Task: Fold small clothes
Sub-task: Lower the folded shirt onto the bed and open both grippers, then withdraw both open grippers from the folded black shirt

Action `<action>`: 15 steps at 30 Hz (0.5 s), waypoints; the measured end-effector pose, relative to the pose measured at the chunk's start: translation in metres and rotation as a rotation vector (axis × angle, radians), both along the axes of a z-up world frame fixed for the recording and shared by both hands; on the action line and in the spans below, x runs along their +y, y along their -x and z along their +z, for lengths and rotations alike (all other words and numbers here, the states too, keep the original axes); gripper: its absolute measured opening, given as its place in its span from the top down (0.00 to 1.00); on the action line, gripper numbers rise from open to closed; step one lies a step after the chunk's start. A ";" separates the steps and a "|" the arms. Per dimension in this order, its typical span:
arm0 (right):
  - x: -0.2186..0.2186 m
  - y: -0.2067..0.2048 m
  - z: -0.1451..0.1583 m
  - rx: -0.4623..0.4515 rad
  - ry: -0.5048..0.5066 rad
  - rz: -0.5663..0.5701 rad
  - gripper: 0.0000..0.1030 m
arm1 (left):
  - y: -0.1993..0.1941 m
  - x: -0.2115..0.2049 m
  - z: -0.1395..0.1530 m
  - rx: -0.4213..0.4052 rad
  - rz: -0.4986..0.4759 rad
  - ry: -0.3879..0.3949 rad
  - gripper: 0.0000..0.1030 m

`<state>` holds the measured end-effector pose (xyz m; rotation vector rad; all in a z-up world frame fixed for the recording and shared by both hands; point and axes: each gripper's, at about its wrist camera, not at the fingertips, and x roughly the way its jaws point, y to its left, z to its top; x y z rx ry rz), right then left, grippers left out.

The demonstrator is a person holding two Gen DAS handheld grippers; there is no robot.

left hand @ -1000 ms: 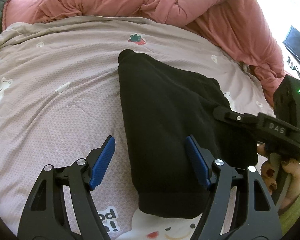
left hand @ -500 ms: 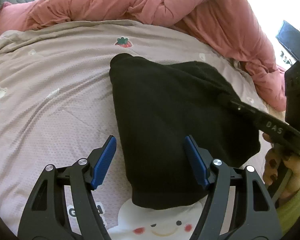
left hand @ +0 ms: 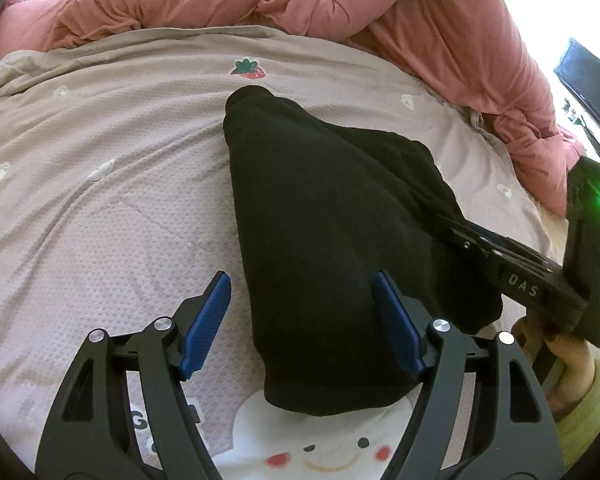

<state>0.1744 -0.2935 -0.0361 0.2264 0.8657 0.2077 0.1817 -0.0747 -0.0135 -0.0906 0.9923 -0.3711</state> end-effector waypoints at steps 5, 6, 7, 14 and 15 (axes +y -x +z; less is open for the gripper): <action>-0.005 0.007 0.003 0.005 0.002 -0.027 0.40 | 0.004 0.003 0.002 -0.007 0.004 0.001 0.35; -0.006 0.008 0.004 0.006 0.001 -0.030 0.39 | 0.004 0.004 0.003 -0.010 0.006 0.003 0.35; -0.007 0.010 0.005 0.005 -0.001 -0.033 0.38 | 0.006 0.005 0.004 -0.013 0.009 0.006 0.35; -0.012 0.032 0.025 -0.047 0.020 -0.053 0.32 | 0.016 0.012 0.014 -0.039 0.022 0.000 0.33; -0.011 0.036 0.029 -0.062 0.029 -0.052 0.29 | 0.018 0.014 0.016 -0.043 0.027 -0.002 0.33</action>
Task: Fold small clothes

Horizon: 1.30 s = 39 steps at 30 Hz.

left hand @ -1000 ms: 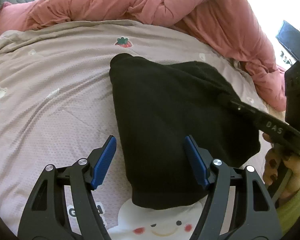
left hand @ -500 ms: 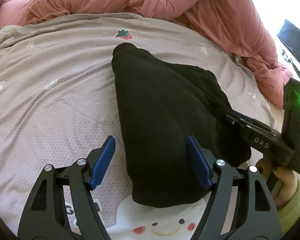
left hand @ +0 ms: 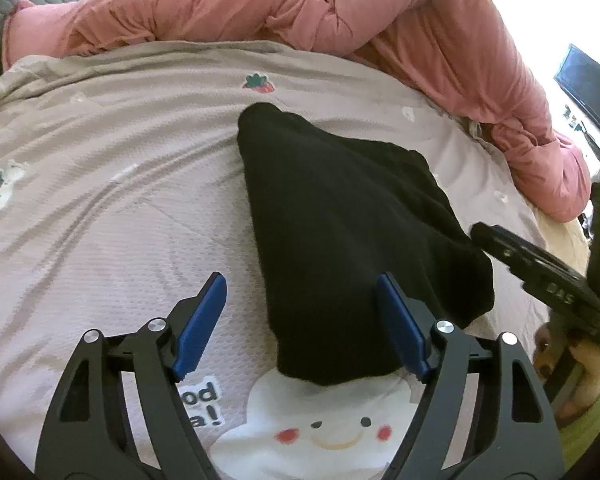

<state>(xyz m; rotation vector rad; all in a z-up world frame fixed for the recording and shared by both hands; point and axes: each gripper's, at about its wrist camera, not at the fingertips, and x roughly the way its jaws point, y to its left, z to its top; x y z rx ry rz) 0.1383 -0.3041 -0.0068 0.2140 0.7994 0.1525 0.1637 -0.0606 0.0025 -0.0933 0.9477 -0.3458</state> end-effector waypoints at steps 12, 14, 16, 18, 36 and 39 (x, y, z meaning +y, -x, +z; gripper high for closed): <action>0.010 0.058 0.056 -0.224 0.109 -0.065 0.05 | 0.031 0.021 0.027 -0.100 0.018 -0.006 0.10; 0.010 0.068 0.064 -0.257 0.115 -0.078 0.05 | 0.038 0.022 0.032 -0.128 0.018 -0.026 0.09; 0.009 0.076 0.071 -0.280 0.117 -0.090 0.05 | 0.044 0.025 0.036 -0.145 0.024 -0.038 0.09; 0.009 0.083 0.075 -0.292 0.124 -0.094 0.05 | 0.050 0.028 0.040 -0.159 0.029 -0.041 0.09; 0.030 0.151 0.076 -0.289 0.199 -0.095 0.05 | 0.116 0.064 0.042 -0.227 0.083 -0.091 0.09; 0.034 0.160 0.066 -0.270 0.192 -0.105 0.05 | 0.125 0.069 0.038 -0.215 0.087 -0.095 0.09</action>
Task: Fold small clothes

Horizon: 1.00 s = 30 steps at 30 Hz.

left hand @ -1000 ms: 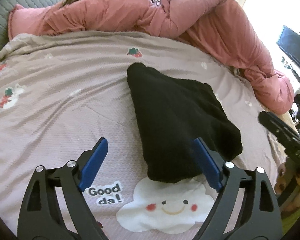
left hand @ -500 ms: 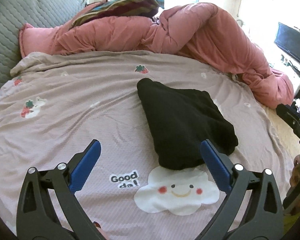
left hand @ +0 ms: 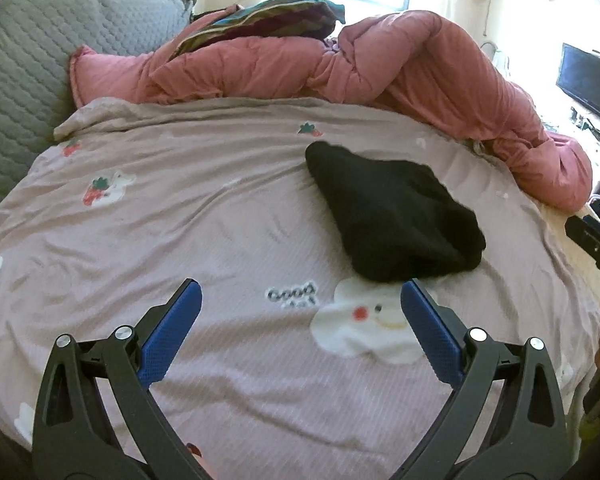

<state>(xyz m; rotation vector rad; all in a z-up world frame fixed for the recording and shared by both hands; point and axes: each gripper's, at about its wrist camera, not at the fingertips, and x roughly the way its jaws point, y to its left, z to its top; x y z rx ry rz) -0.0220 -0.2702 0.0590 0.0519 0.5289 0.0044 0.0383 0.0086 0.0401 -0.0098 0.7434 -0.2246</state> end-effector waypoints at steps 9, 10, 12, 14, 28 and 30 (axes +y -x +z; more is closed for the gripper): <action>0.018 0.012 -0.043 0.116 -0.012 -0.010 0.05 | 0.020 0.013 -0.024 0.048 0.008 -0.009 0.09; 0.019 0.012 -0.048 0.133 -0.016 -0.011 0.05 | 0.022 0.013 -0.027 0.055 0.010 -0.014 0.09; 0.023 0.013 -0.058 0.162 -0.021 -0.016 0.05 | 0.024 0.012 -0.033 0.068 0.009 -0.017 0.09; 0.028 0.015 -0.064 0.172 -0.008 -0.008 0.05 | 0.026 0.010 -0.038 0.079 0.001 -0.014 0.09; 0.028 0.017 -0.067 0.179 -0.005 0.010 0.05 | 0.028 0.009 -0.040 0.089 0.014 -0.026 0.09; 0.028 0.018 -0.066 0.179 -0.006 0.014 0.05 | 0.027 0.009 -0.040 0.090 0.016 -0.029 0.09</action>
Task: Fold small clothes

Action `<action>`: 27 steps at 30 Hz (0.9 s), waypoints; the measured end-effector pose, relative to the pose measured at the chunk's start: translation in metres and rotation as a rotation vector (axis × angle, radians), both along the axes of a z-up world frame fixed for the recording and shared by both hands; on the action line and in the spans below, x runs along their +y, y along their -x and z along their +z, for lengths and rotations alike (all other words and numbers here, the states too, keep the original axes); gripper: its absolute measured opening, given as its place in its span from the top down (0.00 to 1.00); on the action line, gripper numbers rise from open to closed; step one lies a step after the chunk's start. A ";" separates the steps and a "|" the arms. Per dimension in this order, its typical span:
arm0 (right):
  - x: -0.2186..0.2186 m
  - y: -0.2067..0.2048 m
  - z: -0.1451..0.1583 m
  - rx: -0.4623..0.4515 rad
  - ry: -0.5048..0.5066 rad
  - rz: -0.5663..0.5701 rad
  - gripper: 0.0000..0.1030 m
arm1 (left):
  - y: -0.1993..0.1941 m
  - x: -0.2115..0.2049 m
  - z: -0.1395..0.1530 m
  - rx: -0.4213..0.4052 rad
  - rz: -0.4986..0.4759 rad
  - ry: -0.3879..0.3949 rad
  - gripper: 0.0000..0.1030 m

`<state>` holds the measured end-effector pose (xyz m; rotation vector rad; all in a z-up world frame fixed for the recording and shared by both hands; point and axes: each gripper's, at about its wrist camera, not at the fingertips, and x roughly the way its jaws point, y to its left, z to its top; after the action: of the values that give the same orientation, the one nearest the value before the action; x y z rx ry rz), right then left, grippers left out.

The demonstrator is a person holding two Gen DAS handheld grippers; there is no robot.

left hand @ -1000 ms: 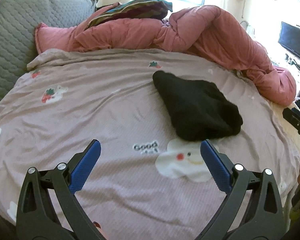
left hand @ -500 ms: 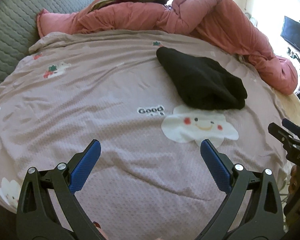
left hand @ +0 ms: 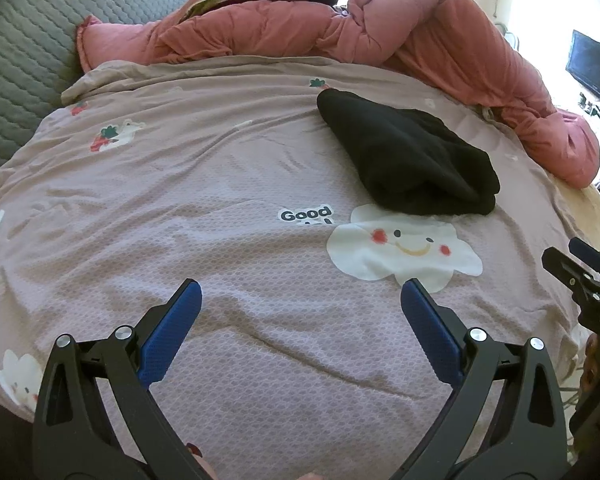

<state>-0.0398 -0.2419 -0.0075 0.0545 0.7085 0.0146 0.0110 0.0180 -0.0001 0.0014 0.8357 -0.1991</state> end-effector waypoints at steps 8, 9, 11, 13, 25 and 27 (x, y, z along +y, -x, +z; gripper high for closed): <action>0.001 0.002 0.002 -0.005 0.003 -0.004 0.05 | 0.000 0.001 0.001 0.001 0.010 -0.004 0.09; 0.000 0.002 0.001 -0.005 0.002 -0.003 0.05 | 0.000 0.001 0.001 0.001 0.010 -0.005 0.09; 0.001 0.002 0.001 -0.003 0.001 -0.001 0.05 | 0.001 0.001 0.001 0.001 0.011 -0.007 0.09; 0.001 0.002 0.002 -0.003 0.001 0.003 0.05 | 0.001 0.001 0.001 0.001 0.013 -0.009 0.09; 0.001 0.005 0.002 -0.001 0.007 0.009 0.05 | -0.001 0.004 -0.001 0.019 0.029 -0.010 0.09; 0.001 0.005 0.003 -0.003 0.005 0.010 0.05 | -0.001 0.004 -0.001 0.020 0.031 -0.012 0.09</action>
<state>-0.0446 -0.2408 -0.0049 0.0463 0.7060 0.0220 0.0121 0.0221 -0.0015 -0.0018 0.8561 -0.1655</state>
